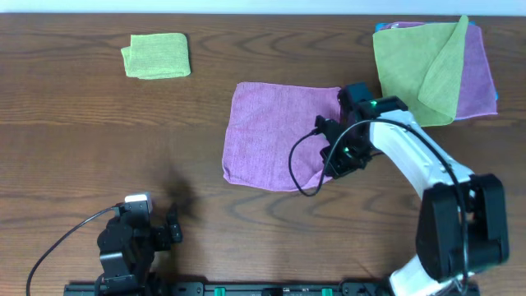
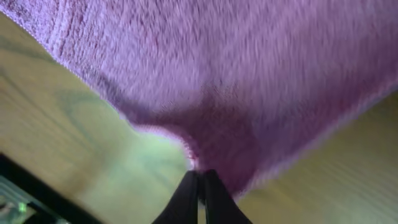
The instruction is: Fold the cloth
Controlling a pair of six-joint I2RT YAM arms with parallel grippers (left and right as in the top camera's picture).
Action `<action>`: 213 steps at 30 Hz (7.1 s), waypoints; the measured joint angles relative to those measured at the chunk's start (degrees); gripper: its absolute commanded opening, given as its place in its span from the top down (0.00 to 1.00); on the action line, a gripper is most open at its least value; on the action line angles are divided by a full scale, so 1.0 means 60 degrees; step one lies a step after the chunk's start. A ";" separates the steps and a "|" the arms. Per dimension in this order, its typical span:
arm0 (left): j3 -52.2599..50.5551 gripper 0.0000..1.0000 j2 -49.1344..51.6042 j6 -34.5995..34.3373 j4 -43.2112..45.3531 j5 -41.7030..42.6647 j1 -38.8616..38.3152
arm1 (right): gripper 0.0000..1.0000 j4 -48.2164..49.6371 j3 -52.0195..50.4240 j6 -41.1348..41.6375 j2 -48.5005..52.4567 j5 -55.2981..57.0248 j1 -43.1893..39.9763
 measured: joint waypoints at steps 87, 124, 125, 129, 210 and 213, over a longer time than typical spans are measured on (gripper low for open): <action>0.5829 0.65 1.7307 -0.6535 0.5734 0.7621 -0.2448 | 0.26 0.3158 -0.5027 0.5184 -0.7155 -0.1905 -0.2240; 0.5814 0.94 1.7522 -0.4903 0.4273 0.7176 -0.2499 | 0.33 0.7045 -0.6102 0.8557 -0.4044 -0.1399 -0.2244; 0.5814 0.94 1.7522 -0.4900 0.4273 0.7176 -0.2499 | 0.33 0.7118 -0.6102 0.8666 -0.3956 -0.1399 -0.2244; 0.5814 0.94 1.7522 -0.4878 0.4269 0.7176 -0.2499 | 0.36 0.7391 -0.6102 0.9162 -0.3563 -0.1399 -0.2244; 0.5785 0.94 1.5151 -0.6258 0.6881 0.5490 -0.2470 | 0.99 1.1045 -0.6127 0.7206 -0.3289 -0.0841 -0.1829; 0.5788 0.94 1.5420 -0.6655 0.7628 0.5304 -0.2473 | 0.99 1.1362 -0.5938 0.7176 -0.2652 -0.0801 -0.1807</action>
